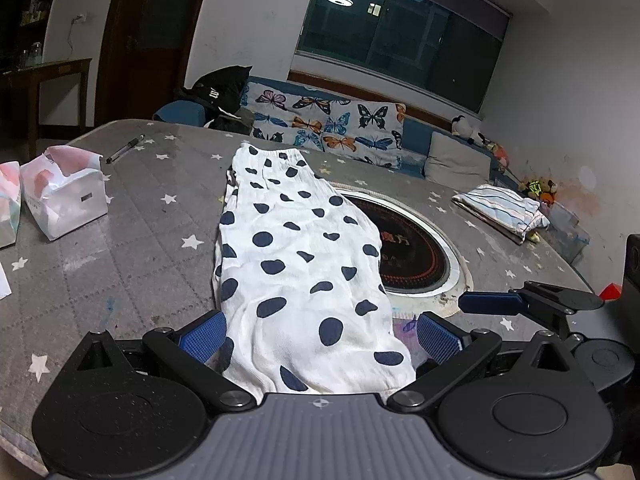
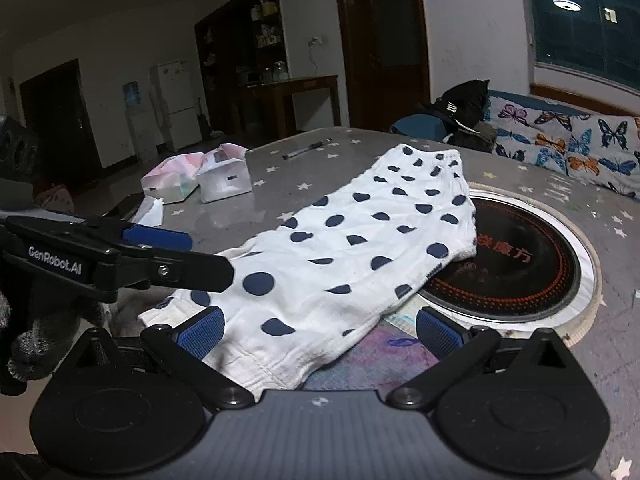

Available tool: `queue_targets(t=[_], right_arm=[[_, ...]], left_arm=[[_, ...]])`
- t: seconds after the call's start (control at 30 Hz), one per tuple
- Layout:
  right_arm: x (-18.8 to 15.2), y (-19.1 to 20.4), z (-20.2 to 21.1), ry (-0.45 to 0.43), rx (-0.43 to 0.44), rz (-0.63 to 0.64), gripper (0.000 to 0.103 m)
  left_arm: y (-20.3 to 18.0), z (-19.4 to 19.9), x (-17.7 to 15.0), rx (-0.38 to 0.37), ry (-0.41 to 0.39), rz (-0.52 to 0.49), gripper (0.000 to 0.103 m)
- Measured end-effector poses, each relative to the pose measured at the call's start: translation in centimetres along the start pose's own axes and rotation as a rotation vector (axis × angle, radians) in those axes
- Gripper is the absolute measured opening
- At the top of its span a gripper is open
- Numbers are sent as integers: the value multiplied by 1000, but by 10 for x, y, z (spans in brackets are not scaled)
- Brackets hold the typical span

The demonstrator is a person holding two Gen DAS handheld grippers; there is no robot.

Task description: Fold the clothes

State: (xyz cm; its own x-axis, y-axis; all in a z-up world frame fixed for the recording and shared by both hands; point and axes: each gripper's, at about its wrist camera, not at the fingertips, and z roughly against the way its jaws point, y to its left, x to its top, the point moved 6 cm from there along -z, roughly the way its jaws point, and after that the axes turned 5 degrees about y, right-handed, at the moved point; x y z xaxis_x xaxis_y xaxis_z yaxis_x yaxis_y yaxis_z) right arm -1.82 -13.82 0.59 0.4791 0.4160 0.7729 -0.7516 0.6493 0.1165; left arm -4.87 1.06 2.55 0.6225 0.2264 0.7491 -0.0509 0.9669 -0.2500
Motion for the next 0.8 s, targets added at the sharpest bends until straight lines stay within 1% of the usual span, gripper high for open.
queue_targets(t=[0.2, 0.43, 0.6, 0.67, 0.8], right_arm=[[-1, -8, -5, 12, -8, -21, 103], [4, -21, -19, 34, -38, -47, 103], [9, -25, -32, 46, -48, -54, 103], [10, -26, -39, 55, -50, -52, 103], [6, -28, -51, 90, -59, -53, 103]], left_arm=[[8, -9, -1, 38, 18, 17, 103], [24, -23, 6, 110, 23, 29, 103], [41, -36, 2, 205, 64, 38, 103], [48, -40, -2, 226, 83, 52, 103], [54, -42, -8, 241, 103, 61, 103]])
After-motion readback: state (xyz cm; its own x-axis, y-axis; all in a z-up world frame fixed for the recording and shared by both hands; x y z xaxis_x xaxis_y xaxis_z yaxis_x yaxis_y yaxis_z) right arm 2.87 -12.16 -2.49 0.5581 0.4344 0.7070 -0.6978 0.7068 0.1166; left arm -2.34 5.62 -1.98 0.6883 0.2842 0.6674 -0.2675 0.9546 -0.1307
